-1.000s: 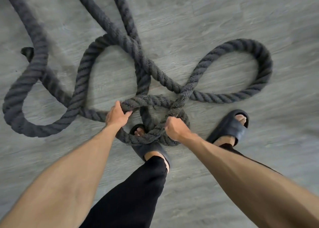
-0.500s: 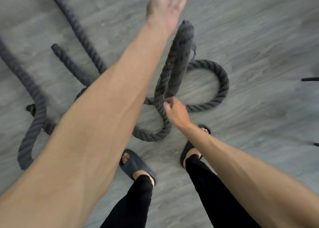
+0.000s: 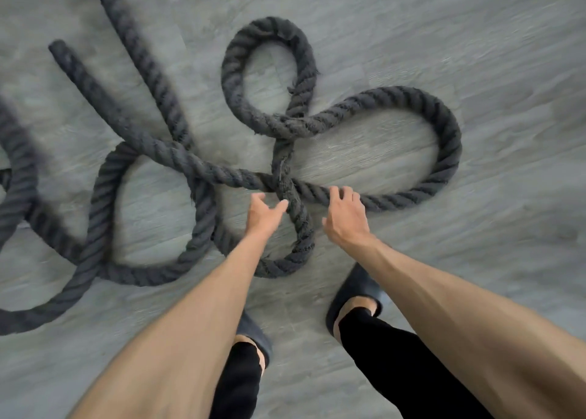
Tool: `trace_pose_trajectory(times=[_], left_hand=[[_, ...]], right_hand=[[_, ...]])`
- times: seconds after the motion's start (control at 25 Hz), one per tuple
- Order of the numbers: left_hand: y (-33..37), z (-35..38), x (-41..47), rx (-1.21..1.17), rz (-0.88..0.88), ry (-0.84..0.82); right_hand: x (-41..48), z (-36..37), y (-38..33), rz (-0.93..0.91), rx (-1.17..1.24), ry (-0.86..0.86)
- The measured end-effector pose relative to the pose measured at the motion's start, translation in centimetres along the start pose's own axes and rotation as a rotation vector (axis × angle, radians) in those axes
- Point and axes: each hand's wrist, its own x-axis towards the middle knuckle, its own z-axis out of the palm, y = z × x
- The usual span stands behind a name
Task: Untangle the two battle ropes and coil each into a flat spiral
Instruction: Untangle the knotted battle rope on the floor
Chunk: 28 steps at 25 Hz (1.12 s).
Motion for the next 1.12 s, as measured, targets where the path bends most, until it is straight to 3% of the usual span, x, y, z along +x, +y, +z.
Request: trace_pose_trajectory(times=[0.12, 0.24, 0.4, 0.52, 0.64, 0.76, 0.88, 1.0, 1.12], left_hand=[[0.5, 2.6, 3.1, -0.120, -0.039, -0.120], [-0.1, 3.5, 5.9, -0.341, -0.112, -0.131], [2.6, 0.8, 1.8, -0.262, -0.022, -0.074], [7.3, -3.1, -3.7, -0.280, 0.016, -0.021], [11.7, -7.6, -7.9, -0.211, 0.020, -0.029], [15.9, -11.3, -11.1, -0.137, 0.024, -0.039], [20.3, -12.2, -13.7, -0.193, 0.019, -0.149], [25.0, -11.5, -14.3, -0.296, 0.015, -0.389], [29.7, -11.5, -13.0, -0.316, -0.006, -0.559]], right_hand=[[3.6, 3.2, 0.6, -0.168, -0.189, 0.002], [5.9, 4.0, 0.5, -0.150, -0.254, 0.067], [3.6, 0.1, 1.7, -0.154, -0.310, 0.117], [0.6, -8.0, 5.2, -0.079, -0.333, 0.150], [0.3, -20.5, 10.3, 0.080, -0.317, 0.279], [2.3, -34.7, 15.2, 0.390, -0.245, 0.479], [3.4, -44.3, 17.5, 0.605, -0.195, 0.462], [4.0, -45.3, 14.6, 0.400, -0.315, 0.422], [5.4, -42.2, 7.5, 0.177, -0.236, 0.183]])
